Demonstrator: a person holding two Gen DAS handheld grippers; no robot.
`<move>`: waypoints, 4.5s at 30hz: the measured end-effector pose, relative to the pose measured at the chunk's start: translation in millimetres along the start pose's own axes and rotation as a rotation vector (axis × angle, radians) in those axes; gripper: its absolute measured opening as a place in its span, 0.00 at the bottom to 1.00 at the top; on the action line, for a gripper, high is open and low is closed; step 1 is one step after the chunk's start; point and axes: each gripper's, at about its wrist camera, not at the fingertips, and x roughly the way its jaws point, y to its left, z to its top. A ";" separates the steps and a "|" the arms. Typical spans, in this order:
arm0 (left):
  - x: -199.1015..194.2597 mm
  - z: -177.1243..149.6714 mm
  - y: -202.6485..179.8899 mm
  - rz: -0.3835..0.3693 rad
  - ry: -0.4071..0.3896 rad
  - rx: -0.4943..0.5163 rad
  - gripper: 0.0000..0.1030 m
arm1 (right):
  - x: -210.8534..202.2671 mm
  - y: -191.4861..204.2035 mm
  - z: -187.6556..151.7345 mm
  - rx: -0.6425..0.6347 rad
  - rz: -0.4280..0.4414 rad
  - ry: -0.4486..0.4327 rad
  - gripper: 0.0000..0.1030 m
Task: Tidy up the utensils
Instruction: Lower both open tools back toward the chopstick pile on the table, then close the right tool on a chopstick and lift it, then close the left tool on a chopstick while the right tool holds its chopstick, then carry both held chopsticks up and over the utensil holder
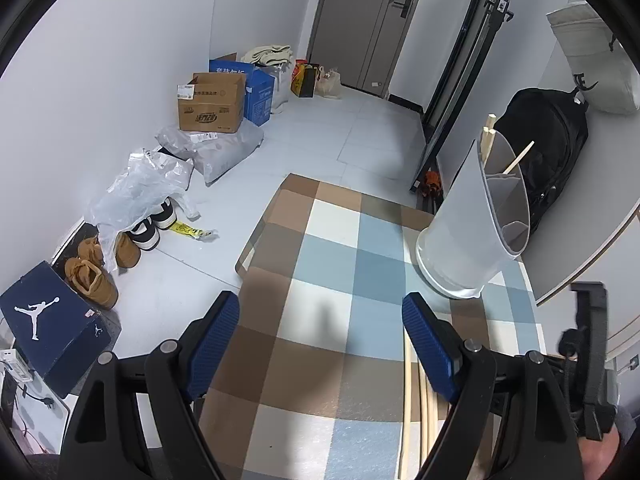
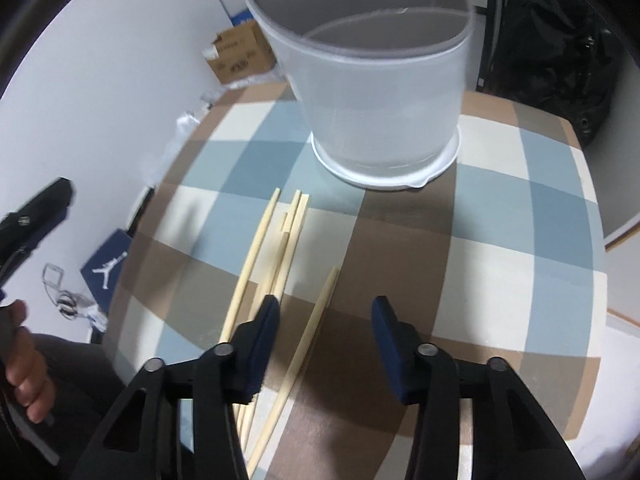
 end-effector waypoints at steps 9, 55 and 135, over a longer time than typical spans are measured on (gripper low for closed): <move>2.4 5.0 14.3 -0.027 0.020 -0.054 0.78 | 15.2 4.9 9.8 -0.028 -0.070 0.042 0.23; 55.9 -42.0 -62.1 0.049 0.302 0.258 0.78 | -83.0 -106.0 -0.4 0.373 0.312 -0.317 0.03; -43.7 9.0 -94.7 -0.100 -0.114 0.202 0.01 | -153.5 -81.7 -25.3 0.211 0.323 -0.513 0.03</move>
